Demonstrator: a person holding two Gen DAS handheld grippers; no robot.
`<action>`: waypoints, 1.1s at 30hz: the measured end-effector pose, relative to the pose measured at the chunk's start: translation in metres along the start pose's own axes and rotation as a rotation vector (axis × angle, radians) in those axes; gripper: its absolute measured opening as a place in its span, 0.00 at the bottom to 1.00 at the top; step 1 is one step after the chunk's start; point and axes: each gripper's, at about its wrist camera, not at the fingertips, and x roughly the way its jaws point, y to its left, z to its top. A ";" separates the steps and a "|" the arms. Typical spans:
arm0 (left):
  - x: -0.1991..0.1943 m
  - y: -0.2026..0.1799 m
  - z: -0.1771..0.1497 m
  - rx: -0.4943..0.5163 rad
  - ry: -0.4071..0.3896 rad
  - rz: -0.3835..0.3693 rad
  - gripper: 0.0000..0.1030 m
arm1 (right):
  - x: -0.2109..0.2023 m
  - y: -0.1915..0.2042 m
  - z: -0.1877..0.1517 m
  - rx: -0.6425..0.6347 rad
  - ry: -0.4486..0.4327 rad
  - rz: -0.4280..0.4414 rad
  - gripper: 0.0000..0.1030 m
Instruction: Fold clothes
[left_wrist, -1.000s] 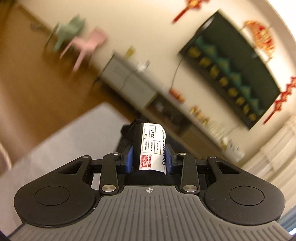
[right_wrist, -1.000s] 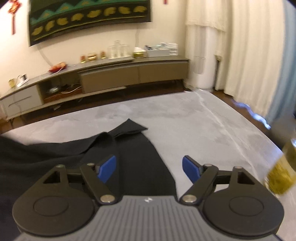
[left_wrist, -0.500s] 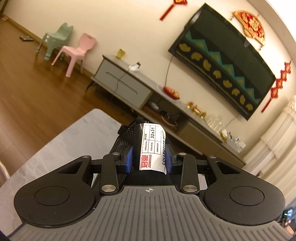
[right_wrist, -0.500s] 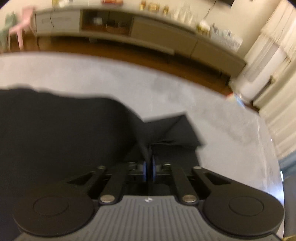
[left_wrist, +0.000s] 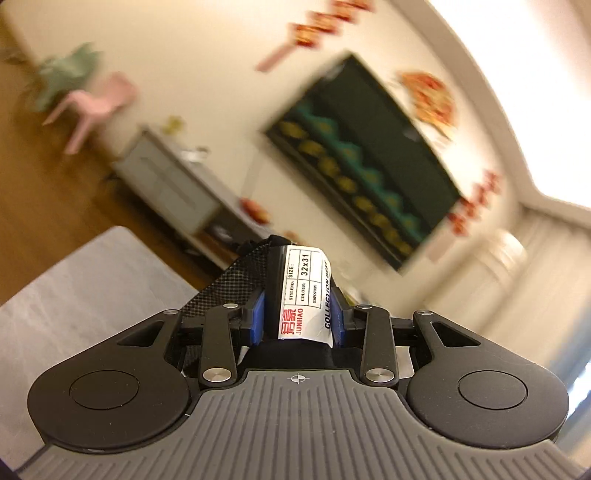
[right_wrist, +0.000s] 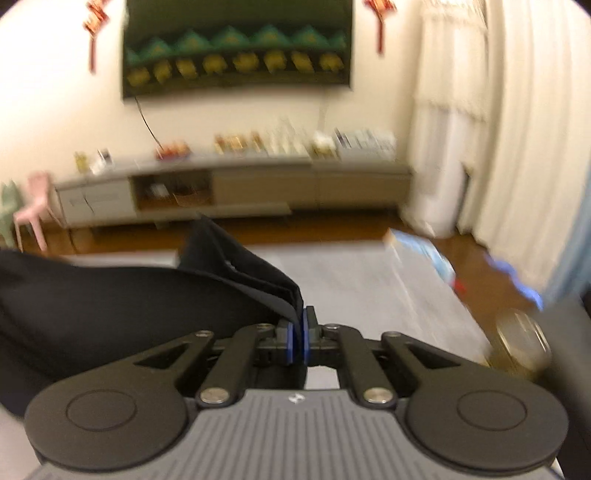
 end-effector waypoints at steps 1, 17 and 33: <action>-0.013 -0.010 -0.006 0.053 0.016 -0.016 0.25 | 0.002 -0.009 -0.013 0.002 0.038 -0.023 0.05; -0.066 0.004 -0.052 -0.050 0.190 -0.188 0.70 | 0.001 -0.020 -0.035 0.155 0.021 -0.130 0.72; -0.011 -0.049 -0.126 0.195 0.675 0.046 0.70 | 0.046 0.065 -0.042 -0.087 0.138 0.009 0.82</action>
